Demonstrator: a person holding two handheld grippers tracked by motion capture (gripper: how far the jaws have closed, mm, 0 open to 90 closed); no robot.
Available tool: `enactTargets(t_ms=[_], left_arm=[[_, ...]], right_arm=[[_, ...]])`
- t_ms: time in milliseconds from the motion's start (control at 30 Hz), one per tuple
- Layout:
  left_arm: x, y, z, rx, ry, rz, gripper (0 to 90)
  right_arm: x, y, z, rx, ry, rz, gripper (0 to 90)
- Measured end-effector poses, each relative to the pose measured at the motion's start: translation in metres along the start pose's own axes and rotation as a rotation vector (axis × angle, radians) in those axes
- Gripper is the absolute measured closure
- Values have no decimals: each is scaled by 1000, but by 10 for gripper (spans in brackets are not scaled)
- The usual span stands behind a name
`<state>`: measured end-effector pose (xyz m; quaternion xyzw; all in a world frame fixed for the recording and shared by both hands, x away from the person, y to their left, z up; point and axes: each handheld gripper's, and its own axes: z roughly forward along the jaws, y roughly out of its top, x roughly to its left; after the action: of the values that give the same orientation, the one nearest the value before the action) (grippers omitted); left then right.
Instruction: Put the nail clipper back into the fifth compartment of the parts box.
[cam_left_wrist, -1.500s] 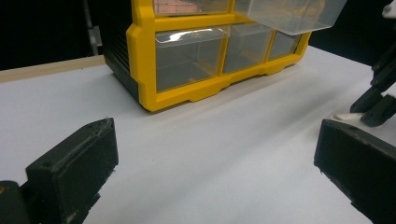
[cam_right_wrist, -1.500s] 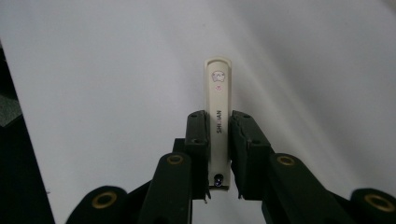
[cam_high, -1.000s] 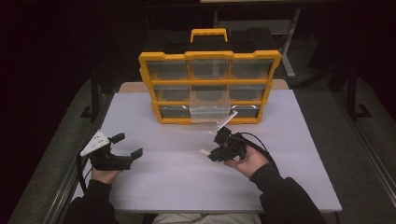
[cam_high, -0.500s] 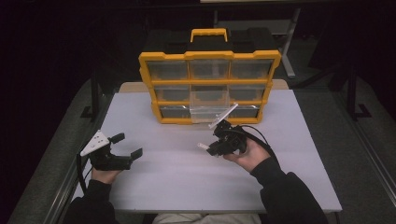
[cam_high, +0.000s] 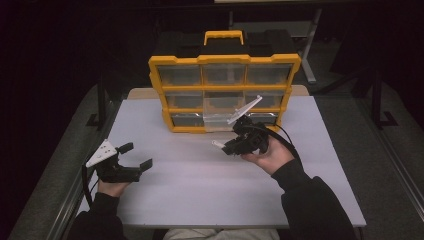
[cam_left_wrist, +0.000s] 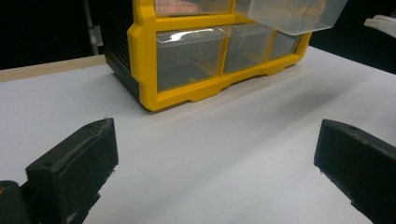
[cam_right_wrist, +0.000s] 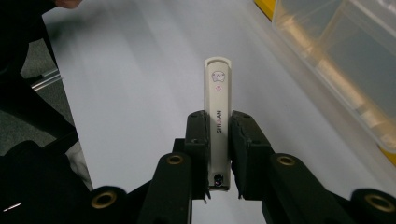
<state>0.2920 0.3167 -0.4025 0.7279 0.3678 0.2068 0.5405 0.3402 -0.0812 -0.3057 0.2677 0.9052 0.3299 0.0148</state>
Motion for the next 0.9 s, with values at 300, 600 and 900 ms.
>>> enactTargets(t_ms=[300,600,900], left_arm=[[0,0,0,0,0,2,0],[0,0,0,0,0,2,0],[0,0,0,0,1,2,0]], right_arm=[[0,13,-9,-18,-9,-16,765],[-5,26,-15,-33,-15,-10,765],[-9,32,-26,-51,-41,-5,765]])
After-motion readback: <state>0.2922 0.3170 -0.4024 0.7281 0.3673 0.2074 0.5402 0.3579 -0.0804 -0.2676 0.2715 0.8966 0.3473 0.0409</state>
